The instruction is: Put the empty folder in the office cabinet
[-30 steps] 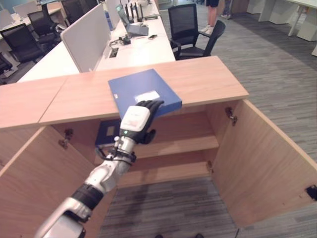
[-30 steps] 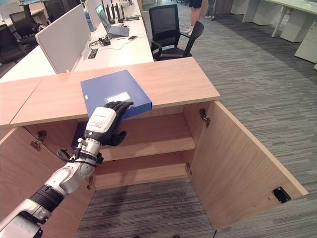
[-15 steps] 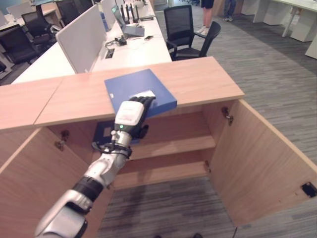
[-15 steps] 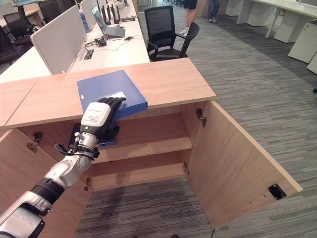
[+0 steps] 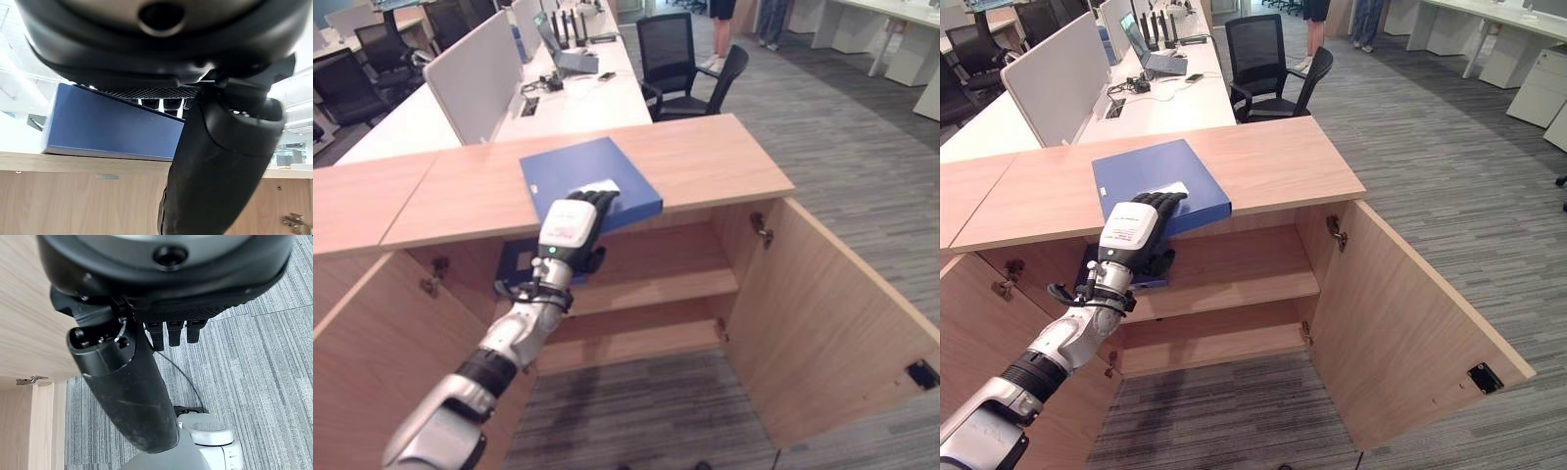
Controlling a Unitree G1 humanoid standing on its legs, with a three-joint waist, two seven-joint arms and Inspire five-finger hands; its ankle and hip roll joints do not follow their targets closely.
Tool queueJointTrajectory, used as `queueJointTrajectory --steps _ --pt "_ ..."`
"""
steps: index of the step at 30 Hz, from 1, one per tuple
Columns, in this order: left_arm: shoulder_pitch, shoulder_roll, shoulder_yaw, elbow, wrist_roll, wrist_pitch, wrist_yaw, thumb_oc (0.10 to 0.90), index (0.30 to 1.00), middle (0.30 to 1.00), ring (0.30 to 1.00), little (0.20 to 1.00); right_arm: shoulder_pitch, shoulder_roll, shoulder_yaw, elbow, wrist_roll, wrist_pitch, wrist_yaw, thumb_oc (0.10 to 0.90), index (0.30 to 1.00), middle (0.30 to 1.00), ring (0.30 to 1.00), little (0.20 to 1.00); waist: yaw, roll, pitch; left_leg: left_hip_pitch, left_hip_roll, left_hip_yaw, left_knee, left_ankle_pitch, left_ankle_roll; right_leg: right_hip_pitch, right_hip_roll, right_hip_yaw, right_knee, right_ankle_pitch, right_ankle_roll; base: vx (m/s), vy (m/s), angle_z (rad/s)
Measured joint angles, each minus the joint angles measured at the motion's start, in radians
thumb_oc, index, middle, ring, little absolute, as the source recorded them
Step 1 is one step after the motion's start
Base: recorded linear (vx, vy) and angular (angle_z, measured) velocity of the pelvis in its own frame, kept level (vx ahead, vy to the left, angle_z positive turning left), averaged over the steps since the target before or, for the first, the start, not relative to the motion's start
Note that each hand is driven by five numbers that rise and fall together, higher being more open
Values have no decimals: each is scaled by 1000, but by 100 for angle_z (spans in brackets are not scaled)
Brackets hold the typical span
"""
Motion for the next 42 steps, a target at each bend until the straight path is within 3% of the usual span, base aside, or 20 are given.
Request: queueJointTrajectory --steps 2,3,5,6,12,31,40,42 --pt "-12 0 0 23 0 2 0 800 900 900 900 900 0 0 0 0 0 0 1 800 900 900 900 900 -1 -1 0 0 0 0 0 0 0 -1 0 1 0 0 0 0 0 0" --pt "-21 0 0 42 0 7 0 587 580 580 580 580 0 0 0 0 0 0 1 800 900 900 900 900 -4 -3 -1 0 0 1 0 0 0 -1 0 1 0 0 0 0 0 0" --pt "-32 0 -1 63 -1 10 0 529 493 493 493 493 0 0 0 0 0 0 1 800 900 900 900 900 -9 -6 -1 0 0 1 0 0 0 -1 0 1 0 0 0 0 0 0" --pt "-34 0 -1 63 -1 15 2 400 300 300 300 300 0 0 0 -1 1 0 1 800 900 900 900 900 -10 -7 -1 0 0 1 0 0 0 -1 0 2 0 1 0 0 0 0" --pt "-94 6 1 64 -36 33 34 400 300 300 300 300 -1 0 -1 -3 19 0 3 800 900 900 900 900 -20 -11 -3 4 0 3 0 0 0 1 0 3 0 3 -3 0 0 0" --pt "-96 13 16 36 -37 43 65 400 300 300 300 300 4 0 -9 -12 79 -1 5 800 900 900 900 900 -20 -20 -13 10 4 22 0 -2 -1 -1 3 25 0 9 -5 -1 1 -3" --pt "-90 39 61 -228 -116 16 44 400 300 300 300 300 7 4 -10 -11 80 0 7 800 900 900 900 900 7 -22 -12 6 4 15 0 -3 -1 1 3 17 0 9 -6 -3 -6 1" --pt "-60 50 108 -331 -122 -5 40 400 300 300 300 300 1 8 -10 -12 81 0 8 800 900 900 900 900 9 -21 -12 6 4 13 0 -3 -1 2 3 12 0 9 -6 0 0 0"
